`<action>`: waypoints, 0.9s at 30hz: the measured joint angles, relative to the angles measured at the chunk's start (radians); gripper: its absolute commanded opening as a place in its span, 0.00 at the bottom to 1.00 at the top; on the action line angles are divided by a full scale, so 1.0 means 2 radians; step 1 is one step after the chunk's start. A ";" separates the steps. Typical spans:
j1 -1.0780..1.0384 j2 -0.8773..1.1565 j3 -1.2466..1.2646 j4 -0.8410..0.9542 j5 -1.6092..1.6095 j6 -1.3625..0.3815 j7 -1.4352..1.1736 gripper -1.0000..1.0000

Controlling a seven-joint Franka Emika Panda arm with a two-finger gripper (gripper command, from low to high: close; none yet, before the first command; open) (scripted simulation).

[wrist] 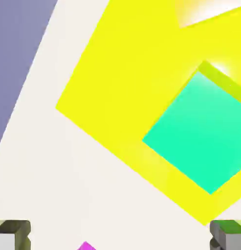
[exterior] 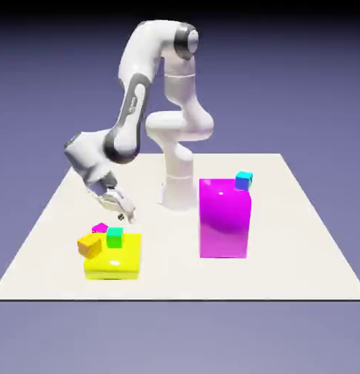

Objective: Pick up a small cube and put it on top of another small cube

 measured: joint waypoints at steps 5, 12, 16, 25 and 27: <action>-0.001 0.082 -0.073 0.037 0.082 -0.109 -0.004 0.50; -0.009 0.205 -0.165 0.075 0.191 -0.252 0.000 0.50; -0.015 0.278 -0.214 0.093 0.251 -0.331 0.005 0.50; -0.045 0.441 -0.285 0.097 0.357 -0.465 0.037 0.50; -0.060 0.471 -0.272 0.073 0.356 -0.461 0.058 0.50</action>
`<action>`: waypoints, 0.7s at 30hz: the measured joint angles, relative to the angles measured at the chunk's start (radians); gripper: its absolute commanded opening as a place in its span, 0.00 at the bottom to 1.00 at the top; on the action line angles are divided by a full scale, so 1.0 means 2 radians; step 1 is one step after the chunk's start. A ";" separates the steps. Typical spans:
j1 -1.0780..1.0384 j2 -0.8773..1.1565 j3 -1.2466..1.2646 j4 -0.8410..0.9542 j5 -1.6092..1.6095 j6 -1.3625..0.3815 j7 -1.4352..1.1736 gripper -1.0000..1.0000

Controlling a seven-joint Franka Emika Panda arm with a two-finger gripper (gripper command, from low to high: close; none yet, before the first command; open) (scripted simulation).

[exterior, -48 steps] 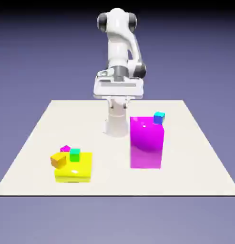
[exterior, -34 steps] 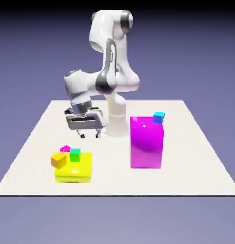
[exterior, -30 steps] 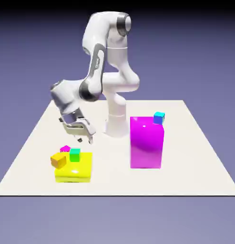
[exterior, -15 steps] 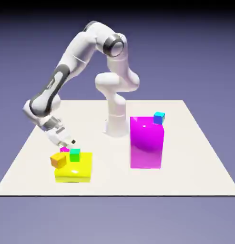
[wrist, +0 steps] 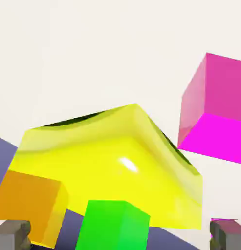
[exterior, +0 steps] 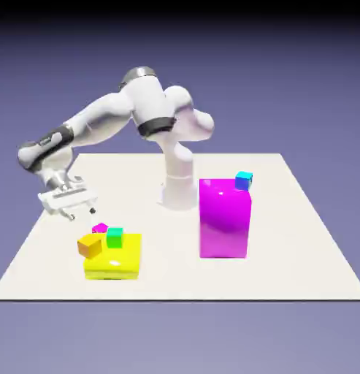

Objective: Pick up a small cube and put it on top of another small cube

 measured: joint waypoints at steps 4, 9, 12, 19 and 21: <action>0.022 0.014 0.054 -0.013 0.060 0.032 0.000 0.50; 0.009 0.006 0.022 -0.005 0.025 0.013 0.000 0.00; 0.001 -0.032 0.016 0.026 -0.019 0.014 0.033 0.00; 0.006 -0.159 0.079 0.130 -0.095 0.067 0.159 0.00; 0.007 -0.195 0.097 0.159 -0.117 0.083 0.195 0.00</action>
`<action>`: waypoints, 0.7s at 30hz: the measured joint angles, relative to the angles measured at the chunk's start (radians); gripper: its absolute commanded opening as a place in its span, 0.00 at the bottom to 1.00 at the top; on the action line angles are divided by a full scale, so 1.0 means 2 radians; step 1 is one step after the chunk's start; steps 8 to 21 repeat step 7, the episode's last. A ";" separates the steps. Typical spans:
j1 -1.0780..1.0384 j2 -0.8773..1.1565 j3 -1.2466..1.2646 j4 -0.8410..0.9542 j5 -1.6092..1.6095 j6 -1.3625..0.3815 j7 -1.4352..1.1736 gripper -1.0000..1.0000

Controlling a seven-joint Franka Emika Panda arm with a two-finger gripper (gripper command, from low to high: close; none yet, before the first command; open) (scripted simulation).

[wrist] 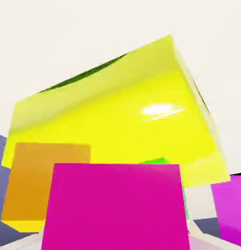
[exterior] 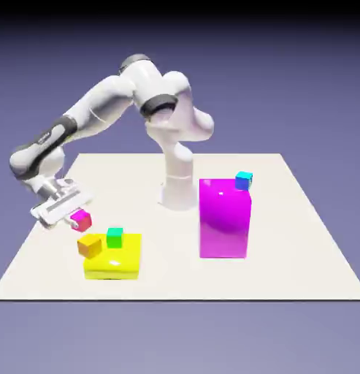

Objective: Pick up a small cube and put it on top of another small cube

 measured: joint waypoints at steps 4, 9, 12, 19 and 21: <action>0.027 0.004 0.036 -0.022 0.031 0.049 -0.004 1.00; 0.014 -0.006 0.022 -0.005 0.010 0.027 0.006 1.00; 0.014 -0.006 0.022 -0.005 0.010 0.027 0.006 1.00; 0.014 -0.006 0.022 -0.005 0.010 0.027 0.006 1.00; 0.014 -0.006 0.022 -0.005 0.010 0.027 0.006 1.00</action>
